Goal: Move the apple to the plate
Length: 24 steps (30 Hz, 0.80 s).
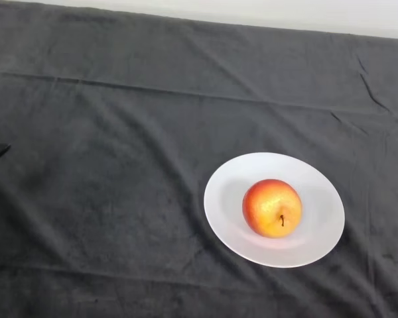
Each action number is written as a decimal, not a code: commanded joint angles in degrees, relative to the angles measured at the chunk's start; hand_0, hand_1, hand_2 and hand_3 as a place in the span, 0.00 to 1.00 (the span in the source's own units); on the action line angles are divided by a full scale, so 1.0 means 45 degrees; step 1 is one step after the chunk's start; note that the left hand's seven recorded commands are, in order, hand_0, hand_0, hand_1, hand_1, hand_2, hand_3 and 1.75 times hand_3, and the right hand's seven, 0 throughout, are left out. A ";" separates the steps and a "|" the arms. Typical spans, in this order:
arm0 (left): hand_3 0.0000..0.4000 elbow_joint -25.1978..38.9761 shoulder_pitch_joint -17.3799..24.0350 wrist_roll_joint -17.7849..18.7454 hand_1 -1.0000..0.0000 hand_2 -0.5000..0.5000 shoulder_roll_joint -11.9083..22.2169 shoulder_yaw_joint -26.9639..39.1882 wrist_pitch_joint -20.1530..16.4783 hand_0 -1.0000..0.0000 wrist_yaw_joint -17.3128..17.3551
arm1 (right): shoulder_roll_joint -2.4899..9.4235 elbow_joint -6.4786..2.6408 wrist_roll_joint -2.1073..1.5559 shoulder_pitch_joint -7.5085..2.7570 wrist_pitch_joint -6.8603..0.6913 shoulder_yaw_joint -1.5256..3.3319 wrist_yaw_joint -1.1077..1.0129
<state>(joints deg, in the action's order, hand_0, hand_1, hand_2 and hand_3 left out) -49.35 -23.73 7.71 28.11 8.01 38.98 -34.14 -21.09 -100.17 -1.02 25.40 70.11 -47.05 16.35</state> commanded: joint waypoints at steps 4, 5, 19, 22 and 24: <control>0.00 -0.1170 -0.0865 -0.0059 1.00 0.50 0.0257 0.0447 0.0500 1.00 0.0060 | 0.1635 -0.0773 -0.0063 -0.1601 -0.0257 -0.0027 0.0019; 0.00 -0.1313 -0.0920 -0.0060 1.00 0.50 0.0258 0.0494 0.0527 1.00 0.0074 | 0.1635 -0.0775 -0.0062 -0.1601 -0.0256 -0.0028 0.0019; 0.00 -0.2404 -0.1527 -0.0284 1.00 0.50 0.0246 0.0906 0.0650 1.00 0.0076 | 0.1629 -0.0797 -0.0044 -0.1596 -0.0241 -0.0045 0.0021; 0.00 -0.2485 -0.1572 -0.0355 1.00 0.50 0.0227 0.0953 0.0710 1.00 0.0071 | 0.1628 -0.0800 -0.0039 -0.1596 -0.0239 -0.0049 0.0022; 0.00 -0.2528 -0.1591 -0.0392 1.00 0.50 0.0218 0.0980 0.0750 1.00 0.0077 | 0.1628 -0.0801 -0.0036 -0.1596 -0.0237 -0.0052 0.0023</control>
<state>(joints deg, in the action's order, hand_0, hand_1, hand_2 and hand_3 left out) -58.77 -28.31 7.48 28.08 10.96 41.19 -33.96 -21.08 -100.18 -1.02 25.31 70.12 -47.06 16.35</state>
